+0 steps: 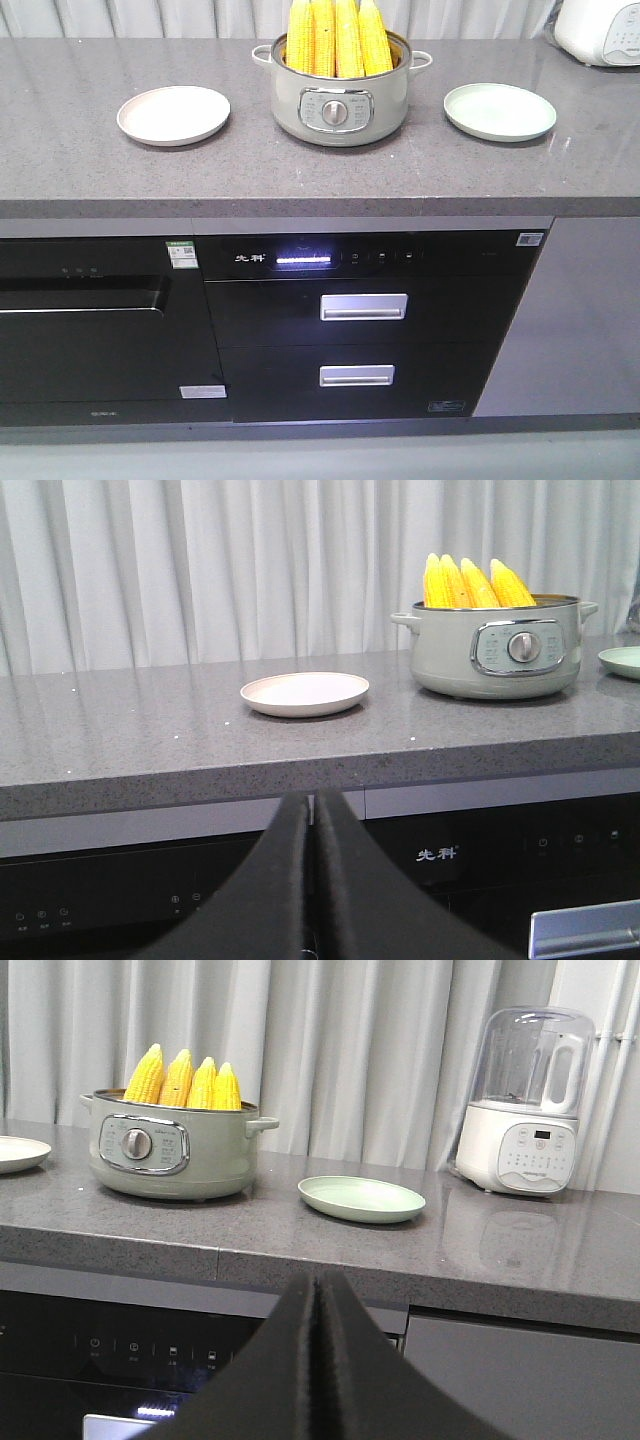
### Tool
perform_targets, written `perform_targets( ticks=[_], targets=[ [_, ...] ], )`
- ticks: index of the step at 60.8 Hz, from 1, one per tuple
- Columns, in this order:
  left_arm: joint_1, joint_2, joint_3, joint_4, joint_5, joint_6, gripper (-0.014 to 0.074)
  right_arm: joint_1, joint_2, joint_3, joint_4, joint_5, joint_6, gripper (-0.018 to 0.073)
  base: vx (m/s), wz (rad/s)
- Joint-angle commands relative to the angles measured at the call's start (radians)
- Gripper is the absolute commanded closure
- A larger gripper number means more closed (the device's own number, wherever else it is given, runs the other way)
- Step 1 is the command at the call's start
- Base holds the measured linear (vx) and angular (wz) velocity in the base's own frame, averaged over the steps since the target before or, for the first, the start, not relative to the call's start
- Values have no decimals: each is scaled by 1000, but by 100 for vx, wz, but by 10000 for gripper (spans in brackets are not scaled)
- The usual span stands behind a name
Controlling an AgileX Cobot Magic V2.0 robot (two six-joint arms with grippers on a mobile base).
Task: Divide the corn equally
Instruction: 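Drive up to the counter edge and stop facing the corn pot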
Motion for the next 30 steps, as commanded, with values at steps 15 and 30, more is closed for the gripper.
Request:
perform_targets(
  ticks=[15,30],
  targets=[
    [-3,-17,3,-1,-72,-4,603,-4,-6,7,-7,-80,-6,564,8,-1],
    [-3,-17,3,-1,-72,-4,603,-4,-6,7,-7,-80,-6,564,7,-1]
  ],
)
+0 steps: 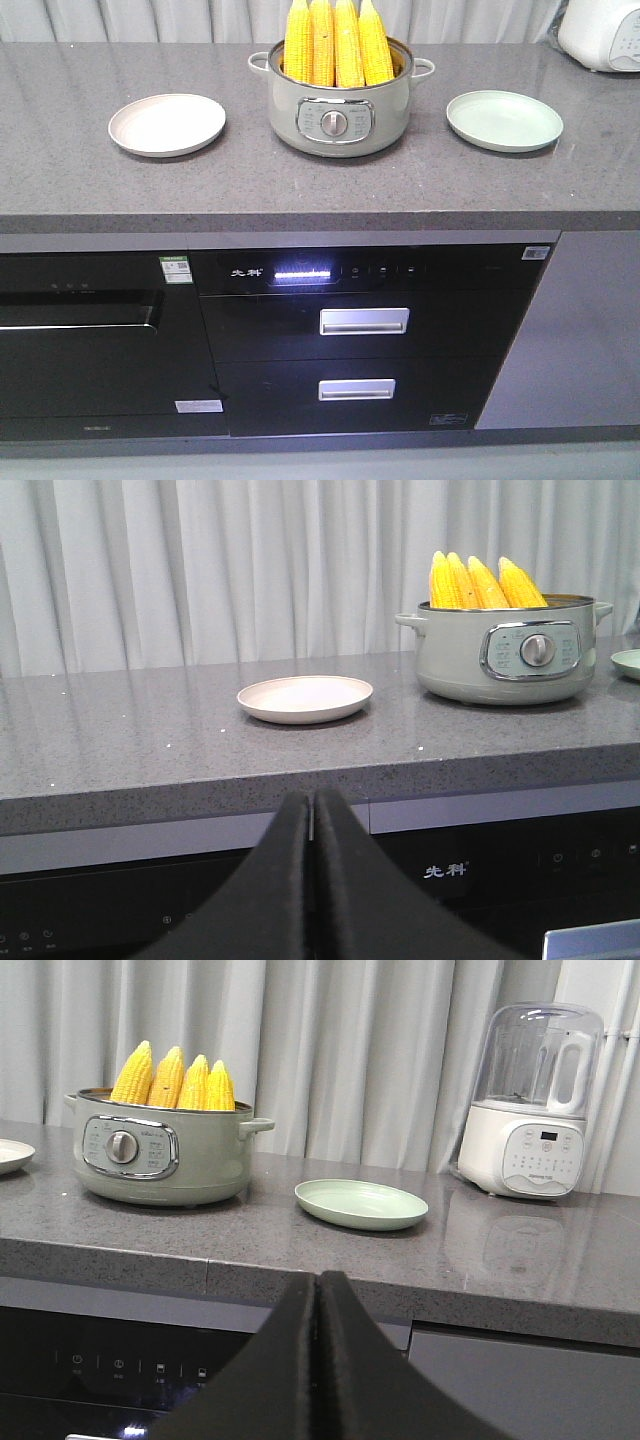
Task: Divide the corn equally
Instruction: 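Drive up to the counter edge and stop facing the corn pot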
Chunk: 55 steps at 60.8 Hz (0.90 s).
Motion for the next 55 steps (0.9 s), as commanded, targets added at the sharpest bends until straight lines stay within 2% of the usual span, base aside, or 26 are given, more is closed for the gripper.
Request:
perform_targets(
  ticks=[1,55],
  targets=[
    [-3,-17,3,-1,-72,-4,603,-4,-6,7,-7,-80,-6,564,6,-2],
    [-3,-17,3,-1,-72,-4,603,-4,-6,7,-7,-80,-6,564,6,-2]
  ],
)
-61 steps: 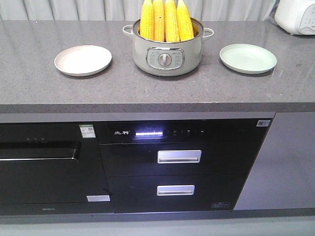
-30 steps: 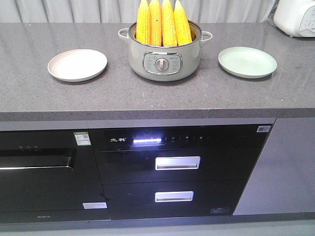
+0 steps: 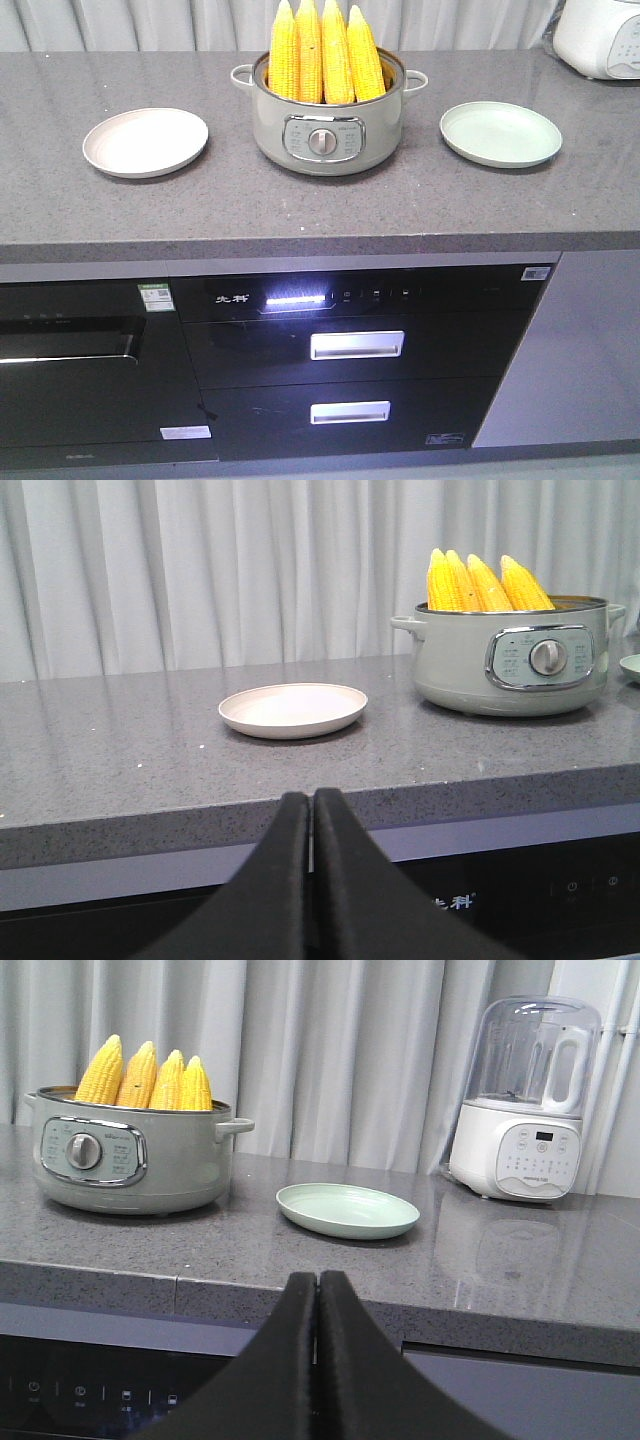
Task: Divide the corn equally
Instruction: 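Drive up to the counter edge and stop facing the corn pot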
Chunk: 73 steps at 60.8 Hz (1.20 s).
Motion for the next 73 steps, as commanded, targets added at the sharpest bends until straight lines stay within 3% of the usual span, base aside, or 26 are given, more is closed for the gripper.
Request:
perform_targets(
  ticks=[1,73],
  targets=[
    [-3,-17,3,-1,-72,-4,603,-4,-6,7,-7,-80,-6,564,6,-4],
    [-3,-17,3,-1,-72,-4,603,-4,-6,7,-7,-80,-6,564,8,0]
  ],
)
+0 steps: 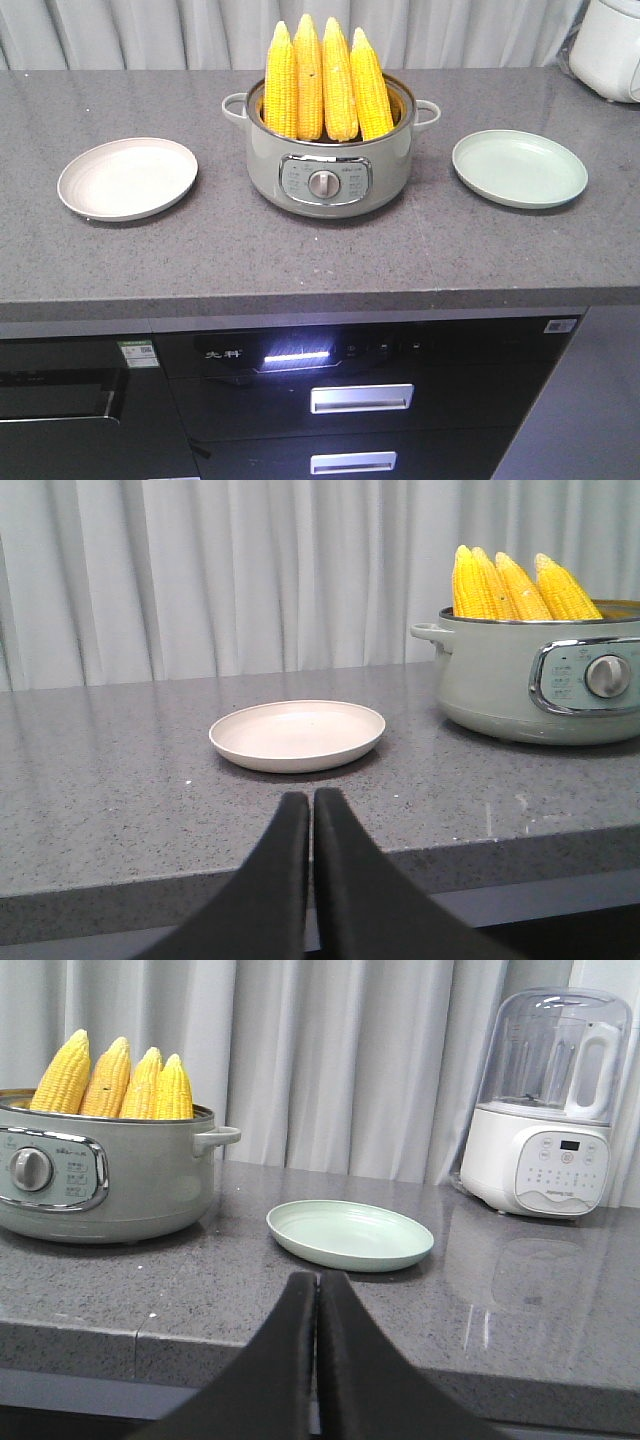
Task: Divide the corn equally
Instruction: 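Drive up to the counter edge and stop facing the corn pot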
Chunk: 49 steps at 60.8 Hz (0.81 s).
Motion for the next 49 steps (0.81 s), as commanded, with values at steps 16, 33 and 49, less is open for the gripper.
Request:
perform_targets(
  ticks=[16,33,49],
  targets=[
    [-3,-17,3,-1,-72,-4,603,-4,-6,7,-7,-80,-6,564,10,2],
    [-3,-17,3,-1,-72,-4,603,-4,-6,7,-7,-80,-6,564,10,0],
    [-3,-17,3,-1,-72,-4,603,-4,-6,7,-7,-80,-6,564,8,0]
  ],
)
